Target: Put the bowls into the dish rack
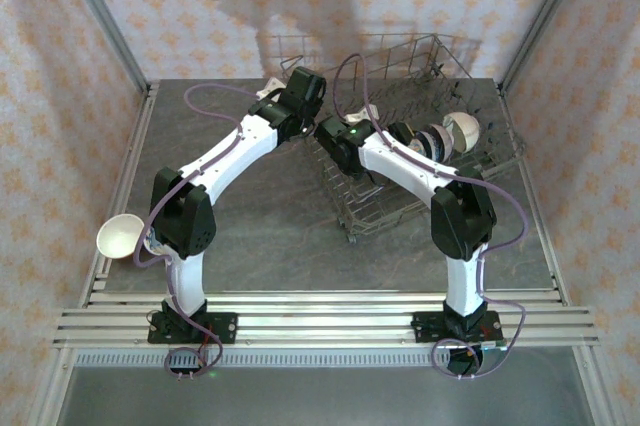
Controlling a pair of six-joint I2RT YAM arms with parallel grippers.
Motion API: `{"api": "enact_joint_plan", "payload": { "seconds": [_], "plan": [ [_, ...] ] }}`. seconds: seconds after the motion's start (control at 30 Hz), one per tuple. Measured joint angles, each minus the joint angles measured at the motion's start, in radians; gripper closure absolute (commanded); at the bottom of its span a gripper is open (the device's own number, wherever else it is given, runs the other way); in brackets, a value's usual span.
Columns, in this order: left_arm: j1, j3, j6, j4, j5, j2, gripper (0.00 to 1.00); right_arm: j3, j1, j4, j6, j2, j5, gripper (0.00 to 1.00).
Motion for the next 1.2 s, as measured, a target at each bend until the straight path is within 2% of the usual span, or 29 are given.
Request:
{"api": "enact_joint_plan", "payload": {
  "seconds": [0.5,0.77,0.97,1.2],
  "plan": [
    [0.013,-0.007,0.024,0.013,0.038,-0.003,1.0,0.017,-0.006,0.028,-0.088,0.01,-0.36,0.29],
    [0.034,0.034,0.093,-0.024,0.103,0.013,1.0,0.014,-0.083,0.042,-0.129,-0.029,-0.556,0.25],
    [0.064,0.221,0.177,-0.148,0.169,0.116,1.0,0.042,-0.138,0.045,-0.135,-0.113,-0.635,0.24],
    [0.107,0.529,0.315,-0.316,0.251,0.286,1.0,0.19,-0.164,0.03,-0.152,-0.127,-0.658,0.24]
  ]
}}
